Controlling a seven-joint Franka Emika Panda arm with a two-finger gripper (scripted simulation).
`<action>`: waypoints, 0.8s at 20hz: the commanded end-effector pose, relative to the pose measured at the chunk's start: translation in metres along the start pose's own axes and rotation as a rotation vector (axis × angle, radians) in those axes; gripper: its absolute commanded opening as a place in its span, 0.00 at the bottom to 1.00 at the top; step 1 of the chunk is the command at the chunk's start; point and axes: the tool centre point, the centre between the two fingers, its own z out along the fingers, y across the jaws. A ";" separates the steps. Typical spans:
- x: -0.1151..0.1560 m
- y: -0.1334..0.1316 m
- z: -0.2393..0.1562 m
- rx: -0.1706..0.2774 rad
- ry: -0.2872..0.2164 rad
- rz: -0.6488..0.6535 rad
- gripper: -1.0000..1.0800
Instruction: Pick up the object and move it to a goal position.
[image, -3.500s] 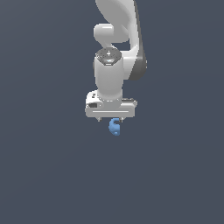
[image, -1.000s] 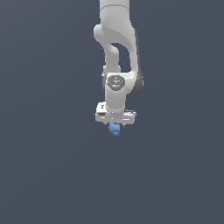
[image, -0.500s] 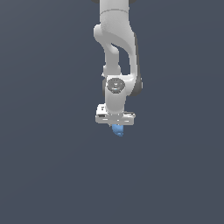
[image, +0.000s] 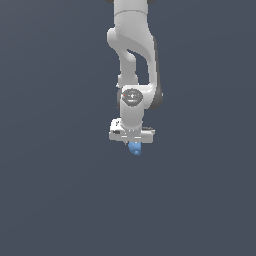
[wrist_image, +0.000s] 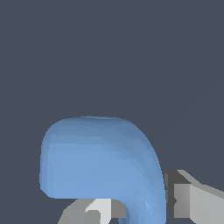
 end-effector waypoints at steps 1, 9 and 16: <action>-0.001 0.002 -0.004 0.000 0.001 0.000 0.00; -0.008 0.015 -0.039 0.000 0.001 0.000 0.00; -0.018 0.033 -0.087 0.000 0.001 0.000 0.00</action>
